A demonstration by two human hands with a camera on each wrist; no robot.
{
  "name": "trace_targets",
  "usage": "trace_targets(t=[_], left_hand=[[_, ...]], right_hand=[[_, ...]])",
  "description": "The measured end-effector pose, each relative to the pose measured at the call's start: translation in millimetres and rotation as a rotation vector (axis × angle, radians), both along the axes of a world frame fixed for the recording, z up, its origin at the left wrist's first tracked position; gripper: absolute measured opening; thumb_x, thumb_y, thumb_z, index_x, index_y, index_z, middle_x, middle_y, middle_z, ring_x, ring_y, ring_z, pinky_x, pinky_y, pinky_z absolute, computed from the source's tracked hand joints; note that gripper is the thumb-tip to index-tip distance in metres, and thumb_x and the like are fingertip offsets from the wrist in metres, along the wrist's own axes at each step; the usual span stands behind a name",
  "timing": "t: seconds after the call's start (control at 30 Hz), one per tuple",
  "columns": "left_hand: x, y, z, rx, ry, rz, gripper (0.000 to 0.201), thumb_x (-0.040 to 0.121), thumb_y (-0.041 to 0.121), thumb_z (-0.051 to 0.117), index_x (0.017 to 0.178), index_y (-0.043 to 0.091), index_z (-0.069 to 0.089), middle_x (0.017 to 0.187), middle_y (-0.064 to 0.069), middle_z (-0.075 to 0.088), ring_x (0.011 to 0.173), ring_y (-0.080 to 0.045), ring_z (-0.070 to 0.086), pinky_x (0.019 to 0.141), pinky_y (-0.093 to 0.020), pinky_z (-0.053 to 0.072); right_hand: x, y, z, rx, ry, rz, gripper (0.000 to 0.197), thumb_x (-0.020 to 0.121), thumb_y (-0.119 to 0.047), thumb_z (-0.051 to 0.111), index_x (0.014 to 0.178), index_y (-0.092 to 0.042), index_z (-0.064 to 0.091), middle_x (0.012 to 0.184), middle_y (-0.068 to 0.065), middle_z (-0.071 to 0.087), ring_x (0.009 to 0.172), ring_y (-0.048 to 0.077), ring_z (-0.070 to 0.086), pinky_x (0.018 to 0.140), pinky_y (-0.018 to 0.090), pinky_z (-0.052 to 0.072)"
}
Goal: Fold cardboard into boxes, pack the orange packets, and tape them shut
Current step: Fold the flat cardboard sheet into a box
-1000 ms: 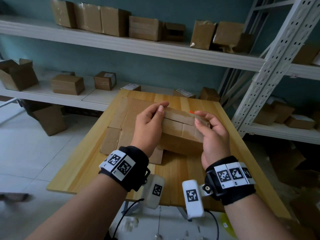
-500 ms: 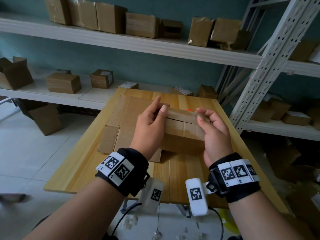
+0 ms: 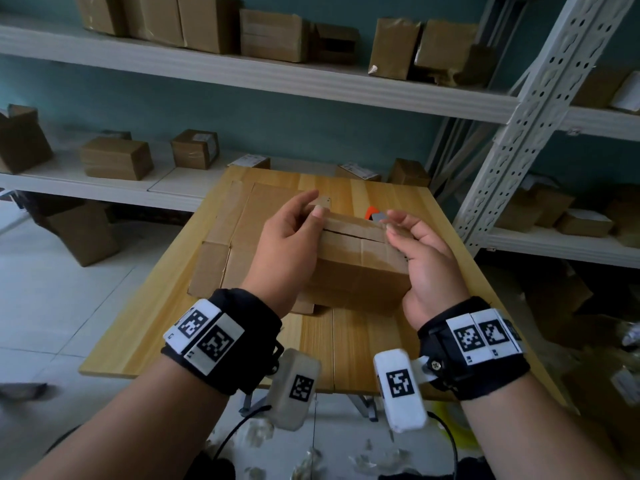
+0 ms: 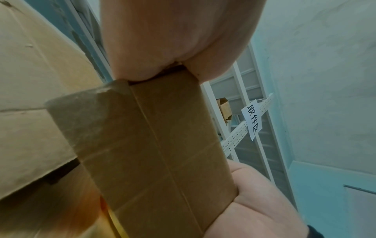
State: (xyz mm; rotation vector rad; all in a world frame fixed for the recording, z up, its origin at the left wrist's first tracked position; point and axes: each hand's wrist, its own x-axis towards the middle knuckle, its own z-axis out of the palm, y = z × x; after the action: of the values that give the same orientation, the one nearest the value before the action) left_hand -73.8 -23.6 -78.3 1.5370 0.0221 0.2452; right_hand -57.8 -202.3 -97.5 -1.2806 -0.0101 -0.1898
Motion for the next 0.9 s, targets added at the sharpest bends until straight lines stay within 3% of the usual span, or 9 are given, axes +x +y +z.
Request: trace_targets(t=[0.1,0.2,0.37,0.47,0.57,0.67,0.77,0.8,0.9], left_hand=[[-1,3,-2,0.002,0.011,-0.028,0.035,0.111,0.034,0.053,0.145,0.037,0.058,0.125,0.013,0.069,0.114,-0.011,0.065,0.098,-0.035,0.057],[-3,1,-7,0.03,0.056,-0.07,0.033,0.112,0.032,0.051,0.143,0.037,0.06,0.13,0.009,0.067,0.113,-0.01,0.064,0.09,-0.028,0.055],[0,-7,-18,0.086,0.109,-0.125,0.031,0.112,0.036,0.049,0.139,0.037,0.065,0.136,0.011,0.061,0.125,-0.016,0.059,0.11,-0.044,0.052],[5,-12,-22,0.08,0.1,-0.121,0.028,0.112,0.034,0.051,0.132,0.031,0.069,0.127,0.009,0.066,0.12,-0.017,0.062,0.104,-0.038,0.054],[8,-20,-28,0.076,0.111,-0.143,0.027,0.112,0.033,0.05,0.126,0.027,0.073,0.112,0.009,0.069,0.105,-0.014,0.063,0.089,-0.032,0.053],[11,-28,-31,0.063,0.132,-0.168,0.028,0.112,0.034,0.049,0.122,0.026,0.074,0.109,0.007,0.069,0.1,-0.012,0.061,0.086,-0.032,0.052],[18,-32,-31,0.122,0.11,-0.162,0.028,0.112,0.033,0.049,0.125,0.025,0.073,0.111,0.009,0.068,0.102,-0.009,0.06,0.083,-0.027,0.049],[20,-32,-31,0.156,0.1,-0.155,0.027,0.112,0.033,0.049,0.126,0.026,0.072,0.111,0.01,0.067,0.101,-0.007,0.06,0.082,-0.025,0.048],[26,-31,-33,0.317,0.034,-0.101,0.021,0.111,0.029,0.052,0.123,0.027,0.068,0.109,0.014,0.064,0.097,0.0,0.058,0.075,-0.015,0.044]], right_hand=[[0,-1,-5,-0.009,0.039,0.009,0.022,0.1,-0.004,0.064,0.104,-0.022,0.076,0.129,0.01,0.074,0.124,0.031,0.068,0.109,0.049,0.052],[0,-5,-8,-0.052,0.087,-0.012,0.023,0.099,-0.002,0.063,0.102,-0.021,0.076,0.113,0.008,0.077,0.112,0.029,0.071,0.101,0.044,0.056],[1,-12,-17,-0.117,0.189,-0.044,0.021,0.099,-0.007,0.065,0.104,-0.024,0.076,0.119,0.011,0.077,0.118,0.033,0.07,0.111,0.055,0.05],[0,-15,-18,-0.193,0.19,-0.083,0.018,0.1,-0.013,0.066,0.105,-0.027,0.076,0.12,0.008,0.076,0.117,0.031,0.069,0.11,0.056,0.051],[-2,-21,-17,-0.298,0.163,-0.125,0.015,0.102,-0.017,0.065,0.113,-0.024,0.073,0.119,0.003,0.075,0.115,0.025,0.069,0.107,0.053,0.053],[-2,-30,-15,-0.393,0.145,-0.133,0.02,0.104,-0.018,0.063,0.121,-0.022,0.071,0.121,-0.002,0.072,0.116,0.018,0.067,0.106,0.044,0.054],[-1,-33,-13,-0.459,0.138,-0.132,0.023,0.107,-0.02,0.057,0.127,-0.021,0.069,0.116,-0.007,0.069,0.111,0.016,0.066,0.089,0.031,0.056],[0,-31,-13,-0.475,0.137,-0.133,0.023,0.107,-0.02,0.056,0.127,-0.023,0.069,0.116,-0.007,0.069,0.111,0.016,0.066,0.089,0.034,0.056],[4,-25,-13,-0.491,0.116,-0.123,0.026,0.104,-0.021,0.053,0.121,-0.03,0.072,0.126,-0.004,0.069,0.118,0.021,0.065,0.106,0.05,0.053]])
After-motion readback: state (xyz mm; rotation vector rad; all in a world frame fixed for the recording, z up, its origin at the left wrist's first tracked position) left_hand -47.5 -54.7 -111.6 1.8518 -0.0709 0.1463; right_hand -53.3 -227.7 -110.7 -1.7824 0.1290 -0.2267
